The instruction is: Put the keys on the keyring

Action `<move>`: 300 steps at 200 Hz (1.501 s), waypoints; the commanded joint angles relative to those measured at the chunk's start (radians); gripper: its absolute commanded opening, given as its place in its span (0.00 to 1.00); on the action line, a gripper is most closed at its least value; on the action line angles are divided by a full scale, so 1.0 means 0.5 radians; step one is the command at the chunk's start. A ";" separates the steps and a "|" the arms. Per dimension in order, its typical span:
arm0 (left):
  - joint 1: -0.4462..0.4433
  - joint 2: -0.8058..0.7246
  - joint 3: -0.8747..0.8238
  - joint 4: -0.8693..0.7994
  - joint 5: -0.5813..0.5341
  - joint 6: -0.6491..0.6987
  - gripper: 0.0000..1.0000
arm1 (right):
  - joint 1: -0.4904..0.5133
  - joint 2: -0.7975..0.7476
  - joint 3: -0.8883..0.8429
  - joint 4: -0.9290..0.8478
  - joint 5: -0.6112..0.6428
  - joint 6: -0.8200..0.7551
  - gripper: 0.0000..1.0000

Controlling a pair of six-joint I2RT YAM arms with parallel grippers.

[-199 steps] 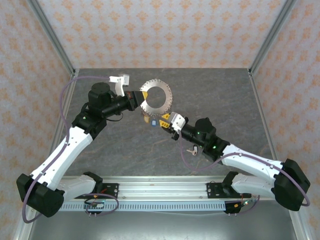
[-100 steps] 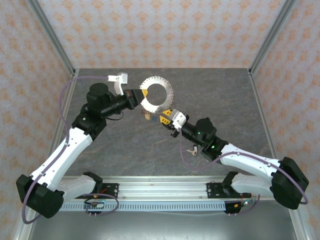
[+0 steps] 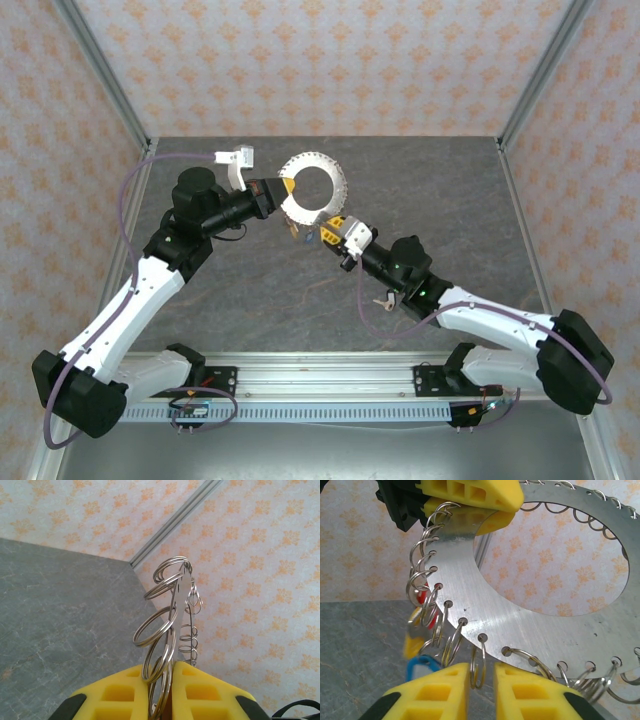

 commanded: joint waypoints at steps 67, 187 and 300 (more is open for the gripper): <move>0.005 -0.068 -0.025 0.170 0.009 -0.055 0.00 | 0.018 0.017 -0.032 0.150 -0.008 0.017 0.11; 0.005 -0.065 -0.028 0.174 -0.020 -0.067 0.00 | 0.027 0.046 -0.035 0.220 0.014 0.033 0.06; 0.000 -0.068 -0.146 0.152 -0.242 -0.181 0.00 | 0.030 -0.025 0.064 -0.021 0.087 0.450 0.00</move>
